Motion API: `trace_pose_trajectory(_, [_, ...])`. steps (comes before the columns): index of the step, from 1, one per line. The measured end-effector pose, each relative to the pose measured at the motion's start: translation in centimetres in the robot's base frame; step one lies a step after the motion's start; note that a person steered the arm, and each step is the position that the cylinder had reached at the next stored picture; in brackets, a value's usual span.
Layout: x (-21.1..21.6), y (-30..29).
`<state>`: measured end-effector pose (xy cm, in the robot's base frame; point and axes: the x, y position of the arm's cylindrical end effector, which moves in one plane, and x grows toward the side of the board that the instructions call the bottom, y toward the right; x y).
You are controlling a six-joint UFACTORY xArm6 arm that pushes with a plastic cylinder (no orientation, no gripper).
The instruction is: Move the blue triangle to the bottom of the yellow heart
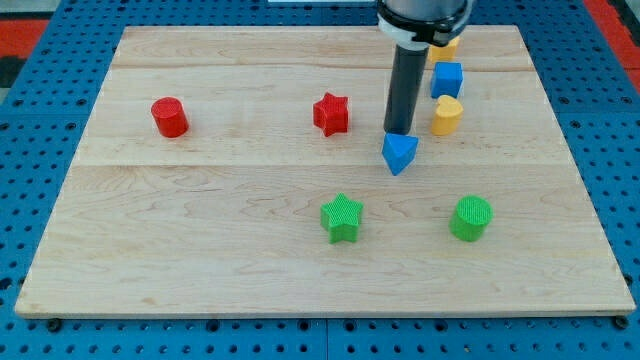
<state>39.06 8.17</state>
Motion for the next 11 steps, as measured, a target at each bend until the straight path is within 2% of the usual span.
trace_pose_trajectory(2, [0.1,-4.0])
trace_pose_trajectory(3, [1.6,-5.2])
trace_pose_trajectory(5, [1.9,-2.3])
trace_pose_trajectory(7, [3.9,-1.7])
trace_pose_trajectory(8, [4.1,-1.8])
trace_pose_trajectory(9, [6.8,-4.6])
trace_pose_trajectory(10, [5.5,-4.2])
trace_pose_trajectory(11, [3.5,0.6])
